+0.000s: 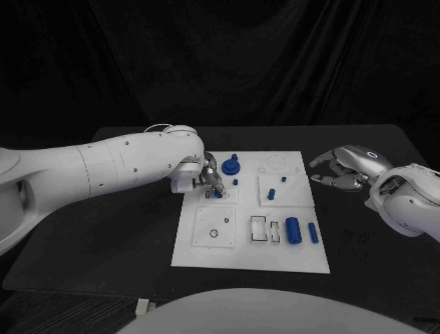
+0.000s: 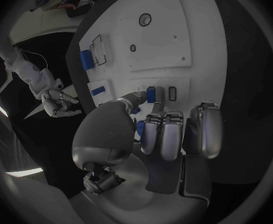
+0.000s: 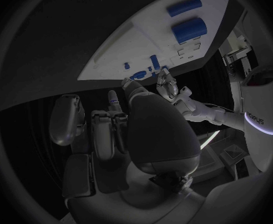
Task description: Assemble the parts on the task board
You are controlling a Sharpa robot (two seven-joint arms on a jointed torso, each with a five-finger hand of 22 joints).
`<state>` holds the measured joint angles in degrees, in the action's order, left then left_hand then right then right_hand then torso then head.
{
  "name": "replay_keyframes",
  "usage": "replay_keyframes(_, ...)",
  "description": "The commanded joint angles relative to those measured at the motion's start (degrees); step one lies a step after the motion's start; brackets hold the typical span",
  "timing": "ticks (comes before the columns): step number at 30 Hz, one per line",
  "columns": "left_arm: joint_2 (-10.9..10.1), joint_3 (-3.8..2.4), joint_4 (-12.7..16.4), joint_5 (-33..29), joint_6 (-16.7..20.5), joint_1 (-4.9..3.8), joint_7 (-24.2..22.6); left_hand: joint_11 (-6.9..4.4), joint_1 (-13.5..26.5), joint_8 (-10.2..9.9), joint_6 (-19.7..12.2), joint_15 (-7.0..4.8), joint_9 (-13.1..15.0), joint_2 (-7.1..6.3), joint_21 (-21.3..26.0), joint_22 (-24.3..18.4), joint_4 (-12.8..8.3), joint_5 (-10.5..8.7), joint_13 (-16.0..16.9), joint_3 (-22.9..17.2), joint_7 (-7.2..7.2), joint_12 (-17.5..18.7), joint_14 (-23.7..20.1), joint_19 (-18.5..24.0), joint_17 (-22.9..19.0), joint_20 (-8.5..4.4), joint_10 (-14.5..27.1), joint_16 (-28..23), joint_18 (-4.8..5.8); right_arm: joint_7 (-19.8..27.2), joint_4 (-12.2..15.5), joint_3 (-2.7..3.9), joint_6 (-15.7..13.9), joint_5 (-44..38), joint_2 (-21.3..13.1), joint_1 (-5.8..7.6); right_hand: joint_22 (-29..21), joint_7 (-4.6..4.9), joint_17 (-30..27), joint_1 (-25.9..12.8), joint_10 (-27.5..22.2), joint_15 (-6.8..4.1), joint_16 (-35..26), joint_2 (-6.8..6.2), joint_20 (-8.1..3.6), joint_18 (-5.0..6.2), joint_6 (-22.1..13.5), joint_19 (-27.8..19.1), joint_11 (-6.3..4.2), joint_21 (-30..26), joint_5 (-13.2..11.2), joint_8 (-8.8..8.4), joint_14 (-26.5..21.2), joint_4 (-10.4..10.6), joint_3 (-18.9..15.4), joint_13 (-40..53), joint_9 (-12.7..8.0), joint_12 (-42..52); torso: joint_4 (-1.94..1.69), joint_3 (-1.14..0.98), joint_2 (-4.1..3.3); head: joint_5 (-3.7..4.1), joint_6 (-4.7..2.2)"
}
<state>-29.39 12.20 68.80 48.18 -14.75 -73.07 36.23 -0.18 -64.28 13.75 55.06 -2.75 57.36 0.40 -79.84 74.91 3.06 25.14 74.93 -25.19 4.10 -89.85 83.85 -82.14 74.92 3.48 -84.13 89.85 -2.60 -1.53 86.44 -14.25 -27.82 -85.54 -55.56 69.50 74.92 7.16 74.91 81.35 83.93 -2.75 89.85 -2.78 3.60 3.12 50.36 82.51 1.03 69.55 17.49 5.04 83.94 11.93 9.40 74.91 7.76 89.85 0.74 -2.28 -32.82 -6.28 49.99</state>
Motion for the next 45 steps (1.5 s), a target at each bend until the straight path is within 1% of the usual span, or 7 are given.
replay_keyframes(1,0.2,0.08,0.0,-0.3,-0.2,0.23,-0.6,-0.24,0.1,-0.2,0.4,-0.29,0.0,0.5,0.3,10.7,-0.9,0.29,15.1,-1.2,-0.56,-0.2,6.2,0.2,15.1,-0.08,-5.9,0.2,-0.37,-0.6,0.0,0.03,0.1,-0.1,-0.1,-0.15,9.4,-0.1,15.1,0.3,6.1,0.3,0.1,0.02,0.17,1.11,0.5,-0.4,0.33,-0.2,0.2,-0.25,6.1,0.0,0.2,15.1,-0.1,0.1,0.02,-0.01,-0.01,-0.18,0.01)
replay_keyframes(10,0.4,0.08,0.1,-0.3,-0.7,0.29,-0.4,-0.15,0.3,-0.4,0.4,-0.22,-0.1,0.56,0.4,10.7,-0.9,-0.18,15.1,-1.3,-0.47,-0.2,6.2,0.3,15.1,-0.03,-5.9,0.2,-0.4,-0.7,0.1,0.03,0.2,-0.1,-0.1,-0.15,9.4,-0.1,15.1,0.3,6.1,0.3,0.1,0.02,0.17,1.11,0.5,-0.4,0.33,-0.2,0.2,-0.25,6.1,0.0,0.2,15.1,-0.1,0.1,0.01,0.0,0.0,-0.2,0.01)
replay_keyframes(13,0.4,0.08,0.1,-0.3,-0.9,0.33,-0.3,-0.04,1.9,-1.3,0.6,-0.02,-1.0,0.96,0.6,10.8,-0.1,-8.36,15.1,-0.4,-0.44,-0.2,6.2,0.4,15.1,0.21,-5.9,0.2,-0.4,-0.7,0.1,0.03,0.3,-0.1,-0.1,-0.15,9.4,-0.09,15.1,0.3,6.1,0.31,0.1,0.02,0.18,1.11,0.6,-0.4,0.34,-0.2,0.2,-0.25,6.1,-0.1,0.3,15.1,-0.1,0.1,0.02,-0.01,0.0,-0.26,0.01)
replay_keyframes(17,0.3,0.08,0.1,-0.3,-1.1,0.4,-0.1,0.17,4.3,-2.4,1.3,0.13,-2.1,0.94,0.9,10.9,2.3,-13.52,15.1,2.3,-0.28,-0.2,6.2,0.4,15.1,0.38,-5.9,0.2,-0.43,-0.7,0.1,0.03,0.4,-0.1,-0.1,-0.15,9.4,-0.09,15.1,0.3,6.1,0.32,0.1,0.02,0.19,1.11,0.7,-0.4,0.34,-0.3,0.2,-0.24,6.1,-0.1,0.4,15.1,-0.1,0.1,0.0,0.01,0.0,-0.2,0.01)
replay_keyframes(23,0.2,0.08,0.1,-0.3,-1.2,0.49,0.5,0.6,11.0,-4.1,2.5,0.52,-3.7,0.18,1.1,11.0,8.6,-21.53,15.1,10.6,0.16,-0.2,6.2,0.3,15.1,0.72,-5.9,0.2,-0.44,-0.7,0.0,0.03,0.4,-0.1,-0.1,-0.17,9.4,-0.09,15.1,0.3,6.1,0.32,0.1,0.01,0.19,1.12,0.7,-0.4,0.35,-0.3,0.2,-0.23,6.1,-0.1,0.4,15.1,-0.1,0.1,0.03,0.0,0.02,-0.28,0.01)
replay_keyframes(34,-0.2,0.08,0.2,-0.3,-0.9,0.53,1.4,0.43,12.7,-3.5,4.0,0.42,-3.0,1.0,1.1,11.1,11.1,-22.11,15.1,14.3,-0.17,-0.2,6.2,0.2,15.1,0.68,-5.9,0.2,-0.44,-0.6,-0.2,0.03,0.4,-0.1,0.0,-0.27,9.4,-0.09,15.1,0.3,6.1,0.32,0.1,0.01,0.19,1.12,0.7,-0.4,0.35,-0.3,0.2,-0.23,6.1,-0.1,0.4,15.1,-0.1,0.1,0.04,-0.02,0.0,-0.28,0.01)
replay_keyframes(45,-2.5,0.07,3.3,-0.3,1.8,-0.03,1.5,-0.47,10.7,0.1,4.9,-0.35,2.2,1.68,0.6,11.3,11.2,-22.04,15.1,16.8,-1.21,-0.2,6.2,-0.4,15.1,-0.01,-5.9,0.2,-0.29,-0.6,-0.2,0.03,0.3,-0.1,-0.1,-0.32,9.4,-0.08,15.1,0.3,6.1,0.33,0.1,-0.03,0.19,1.12,0.8,-0.4,0.36,-0.3,0.3,-0.23,6.1,-0.1,0.4,15.1,-0.1,0.1,0.01,0.01,0.0,-0.21,0.01)
